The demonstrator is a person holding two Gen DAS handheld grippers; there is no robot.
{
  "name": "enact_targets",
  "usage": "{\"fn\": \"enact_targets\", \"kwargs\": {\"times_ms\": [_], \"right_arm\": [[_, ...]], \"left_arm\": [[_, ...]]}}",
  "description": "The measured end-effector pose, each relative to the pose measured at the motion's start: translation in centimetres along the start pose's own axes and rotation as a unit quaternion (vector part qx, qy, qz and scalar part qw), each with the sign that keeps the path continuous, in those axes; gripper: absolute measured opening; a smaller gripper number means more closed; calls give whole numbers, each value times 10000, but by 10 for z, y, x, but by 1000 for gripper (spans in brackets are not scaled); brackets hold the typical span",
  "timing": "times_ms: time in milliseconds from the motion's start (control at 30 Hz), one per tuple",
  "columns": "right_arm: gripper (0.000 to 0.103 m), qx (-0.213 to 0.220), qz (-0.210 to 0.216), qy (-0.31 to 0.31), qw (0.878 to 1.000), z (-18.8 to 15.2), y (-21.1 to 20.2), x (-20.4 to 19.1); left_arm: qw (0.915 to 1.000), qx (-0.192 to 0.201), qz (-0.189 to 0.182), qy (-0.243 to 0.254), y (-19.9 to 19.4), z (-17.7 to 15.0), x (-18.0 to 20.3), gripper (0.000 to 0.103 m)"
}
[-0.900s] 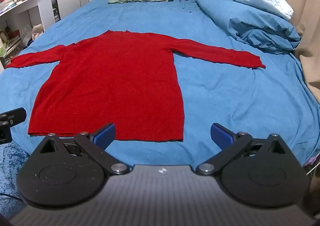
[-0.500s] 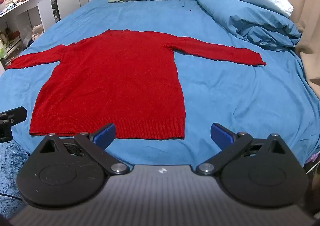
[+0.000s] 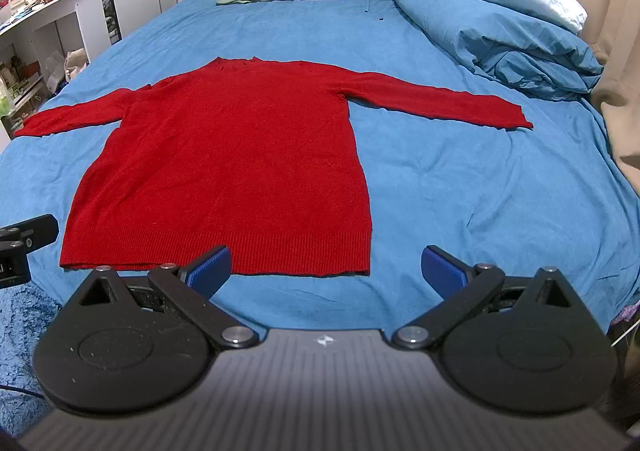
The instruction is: Fold small clothes
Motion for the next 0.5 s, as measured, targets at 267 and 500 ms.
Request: {"fn": "enact_targets", "kwargs": {"times_ms": [267, 500], "right_arm": [[103, -5, 3, 2, 10000, 0, 0, 0], [103, -7, 1, 7, 10000, 1, -1, -1]], "left_arm": [[10000, 4, -5, -7, 0, 0, 0, 103], [10000, 16, -18, -24, -1, 1, 0, 103]]}}
Point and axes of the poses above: each gripper's, at about its wrist camera, not at the fingertips, and y roughly the way its jaws point, x to its right, z to its top, the point moved 6 cm from there along y, roughly the way its jaws point, and after that the axes turned 3 degrees about -z, right-handed, at the moved point
